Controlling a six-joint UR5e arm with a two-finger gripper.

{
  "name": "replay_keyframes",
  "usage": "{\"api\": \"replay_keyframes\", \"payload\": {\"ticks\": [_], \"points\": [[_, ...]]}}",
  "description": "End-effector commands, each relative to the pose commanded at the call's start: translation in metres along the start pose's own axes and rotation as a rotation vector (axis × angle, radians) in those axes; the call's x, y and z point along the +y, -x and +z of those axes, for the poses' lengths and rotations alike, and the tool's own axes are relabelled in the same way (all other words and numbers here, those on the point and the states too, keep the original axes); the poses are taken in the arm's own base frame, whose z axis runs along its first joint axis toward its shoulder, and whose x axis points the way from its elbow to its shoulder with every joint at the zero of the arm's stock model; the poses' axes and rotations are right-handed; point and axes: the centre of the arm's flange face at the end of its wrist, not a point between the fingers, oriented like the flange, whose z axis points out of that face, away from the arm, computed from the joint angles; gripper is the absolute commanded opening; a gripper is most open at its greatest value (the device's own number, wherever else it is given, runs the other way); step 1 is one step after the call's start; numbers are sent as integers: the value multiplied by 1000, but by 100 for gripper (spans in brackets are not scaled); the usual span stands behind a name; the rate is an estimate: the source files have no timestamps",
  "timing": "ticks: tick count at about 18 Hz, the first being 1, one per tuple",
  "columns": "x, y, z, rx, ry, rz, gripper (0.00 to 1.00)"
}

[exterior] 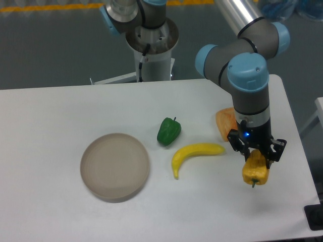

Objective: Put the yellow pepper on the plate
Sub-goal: 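Lift the held yellow pepper slightly with the gripper, then carry the yellow pepper over the banana toward the beige plate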

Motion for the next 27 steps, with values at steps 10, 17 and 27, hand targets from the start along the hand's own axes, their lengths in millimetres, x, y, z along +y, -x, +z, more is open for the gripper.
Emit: {"api": "replay_keyframes", "payload": {"ticks": [10,17,27], "points": [[-17,-5,-13,-10,-32,-6,37],[-55,-45,-69,-11,-112,-205,37],[-75,-198,-84,235,-158,-358,37]]}}
